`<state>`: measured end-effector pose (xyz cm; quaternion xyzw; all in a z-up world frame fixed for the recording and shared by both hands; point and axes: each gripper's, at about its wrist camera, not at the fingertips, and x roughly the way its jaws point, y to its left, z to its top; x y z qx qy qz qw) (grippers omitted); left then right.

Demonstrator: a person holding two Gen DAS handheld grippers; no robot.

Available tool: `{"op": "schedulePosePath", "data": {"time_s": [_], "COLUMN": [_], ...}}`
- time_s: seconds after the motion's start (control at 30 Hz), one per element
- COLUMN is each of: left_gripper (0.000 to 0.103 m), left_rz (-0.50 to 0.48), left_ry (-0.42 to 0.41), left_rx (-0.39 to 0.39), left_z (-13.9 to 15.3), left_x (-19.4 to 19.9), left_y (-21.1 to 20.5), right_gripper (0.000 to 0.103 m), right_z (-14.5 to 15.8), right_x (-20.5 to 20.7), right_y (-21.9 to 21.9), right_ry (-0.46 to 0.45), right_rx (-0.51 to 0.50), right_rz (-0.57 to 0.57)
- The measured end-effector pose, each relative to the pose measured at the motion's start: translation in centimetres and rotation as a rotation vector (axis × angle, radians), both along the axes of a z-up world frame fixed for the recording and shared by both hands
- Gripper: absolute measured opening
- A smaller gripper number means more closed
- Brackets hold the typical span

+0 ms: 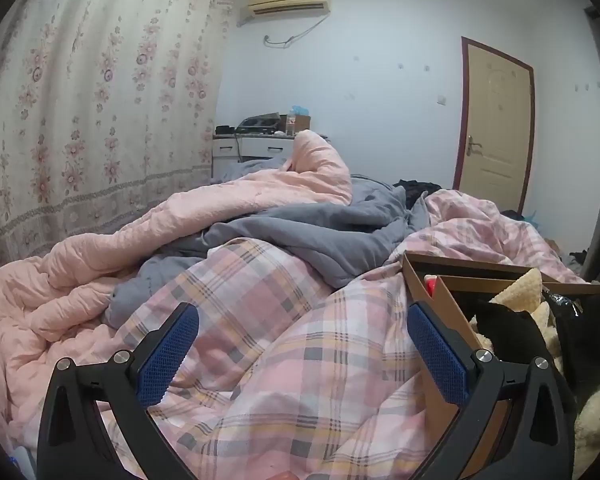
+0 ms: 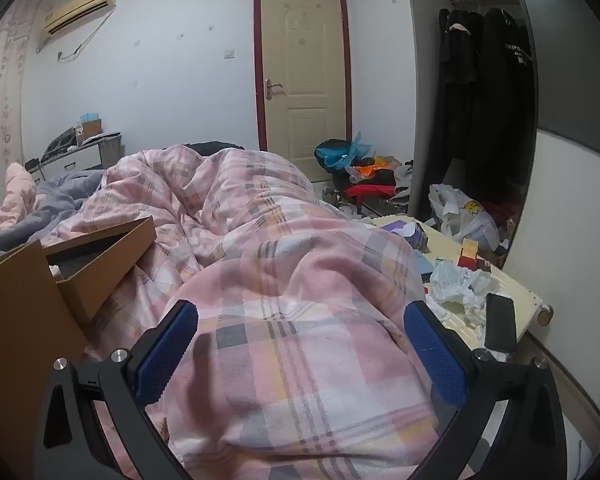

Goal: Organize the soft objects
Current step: 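Move the right tool toward the cardboard box of soft items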

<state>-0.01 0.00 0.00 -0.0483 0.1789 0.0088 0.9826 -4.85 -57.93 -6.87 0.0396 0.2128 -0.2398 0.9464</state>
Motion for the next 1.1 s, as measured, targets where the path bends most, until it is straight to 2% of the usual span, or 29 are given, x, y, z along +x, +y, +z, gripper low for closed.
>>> {"op": "schedulePosePath", "data": {"time_s": [0.13,0.2,0.37,0.47,0.7,0.8,0.9,0.97,1.03,1.1], "left_gripper": [0.103,0.103,0.103,0.103,0.103,0.103,0.103,0.103,0.103,0.103], "left_rz": [0.001,0.007,0.009,0.033,0.020,-0.002,-0.069,-0.162,-0.243,-0.312], "left_ry": [-0.004,-0.003,0.030,0.030,-0.037,-0.052,-0.085,-0.084,-0.043,0.011], "left_rx": [0.007,0.007,-0.029,-0.013,-0.006,0.007,-0.095,-0.211,-0.256,-0.242], "left_z": [0.0,0.0,-0.5,-0.7,-0.2,1.7,5.3,7.6,8.7,9.1], "left_x": [0.0,0.0,0.7,1.0,0.7,0.7,0.4,0.1,0.1,0.0], "left_y": [0.0,0.0,0.5,0.4,1.1,1.2,2.0,2.3,1.7,0.3], "right_gripper": [0.102,0.102,0.102,0.102,0.102,0.102,0.102,0.102,0.102,0.102], "right_z": [0.0,0.0,0.2,0.5,0.9,3.2,8.1,11.9,15.3,17.0], "right_x": [0.1,0.1,-0.1,-0.1,-0.5,-1.4,-3.1,-3.7,-3.8,-3.2], "right_y": [-0.2,0.3,0.5,0.5,0.6,1.2,2.8,4.3,6.1,7.9], "right_ry": [-0.006,-0.001,-0.013,-0.017,-0.035,-0.086,-0.197,-0.235,-0.219,-0.155], "right_rx": [0.016,-0.023,-0.028,-0.038,-0.053,-0.072,-0.112,-0.116,-0.092,-0.037], "right_rz": [-0.002,-0.004,-0.023,-0.032,-0.028,0.003,0.109,0.238,0.400,0.582]}}
